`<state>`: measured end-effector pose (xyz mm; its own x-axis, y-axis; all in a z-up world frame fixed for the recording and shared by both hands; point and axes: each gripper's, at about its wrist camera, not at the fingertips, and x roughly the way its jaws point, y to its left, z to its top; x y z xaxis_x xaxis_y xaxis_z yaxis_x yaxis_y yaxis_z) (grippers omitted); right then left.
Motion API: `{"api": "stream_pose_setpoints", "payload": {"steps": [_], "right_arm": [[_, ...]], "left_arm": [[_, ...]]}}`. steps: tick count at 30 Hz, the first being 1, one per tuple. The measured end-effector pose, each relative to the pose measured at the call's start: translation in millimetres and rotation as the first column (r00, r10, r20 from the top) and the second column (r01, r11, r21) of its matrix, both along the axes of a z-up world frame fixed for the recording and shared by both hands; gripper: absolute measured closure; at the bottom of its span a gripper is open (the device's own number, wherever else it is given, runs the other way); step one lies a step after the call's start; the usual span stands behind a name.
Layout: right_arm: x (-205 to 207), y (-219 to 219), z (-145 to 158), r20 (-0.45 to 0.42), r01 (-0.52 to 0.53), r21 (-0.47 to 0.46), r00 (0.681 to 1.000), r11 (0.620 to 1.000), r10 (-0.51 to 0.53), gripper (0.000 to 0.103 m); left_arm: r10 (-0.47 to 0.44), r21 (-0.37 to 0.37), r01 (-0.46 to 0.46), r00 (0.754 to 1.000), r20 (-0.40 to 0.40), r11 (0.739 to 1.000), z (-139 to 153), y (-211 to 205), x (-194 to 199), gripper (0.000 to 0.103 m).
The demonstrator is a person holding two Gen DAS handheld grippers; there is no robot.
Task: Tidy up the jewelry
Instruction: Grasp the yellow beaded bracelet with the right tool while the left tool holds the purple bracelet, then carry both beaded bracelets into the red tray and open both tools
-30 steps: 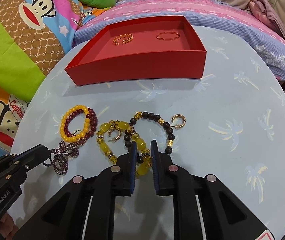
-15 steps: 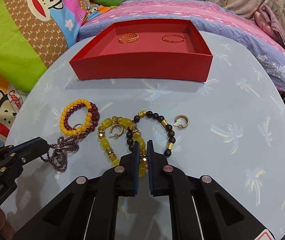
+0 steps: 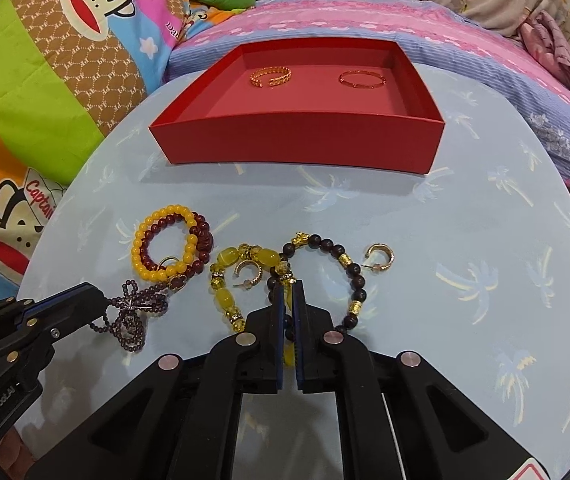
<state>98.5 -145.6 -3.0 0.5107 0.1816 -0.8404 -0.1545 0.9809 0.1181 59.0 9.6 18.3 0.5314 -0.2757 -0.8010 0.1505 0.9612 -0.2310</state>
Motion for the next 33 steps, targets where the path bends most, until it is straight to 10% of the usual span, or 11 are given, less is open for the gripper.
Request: {"api": "stream_pose_setpoints", "payload": {"steps": [18, 33], "right_arm": [[-0.4, 3.3, -11.0, 0.009, -0.018, -0.043, 1.000, 0.999, 0.019, 0.093], [-16.9, -8.3, 73.8, 0.162, -0.018, 0.072, 0.987, 0.997, 0.006, 0.093]], "left_arm": [[0.007, -0.006, -0.007, 1.000, -0.013, 1.000, -2.4, 2.4, 4.1, 0.100], [-0.037, -0.049, 0.040, 0.997, 0.072, 0.998, 46.8, -0.8, 4.0, 0.100]]}}
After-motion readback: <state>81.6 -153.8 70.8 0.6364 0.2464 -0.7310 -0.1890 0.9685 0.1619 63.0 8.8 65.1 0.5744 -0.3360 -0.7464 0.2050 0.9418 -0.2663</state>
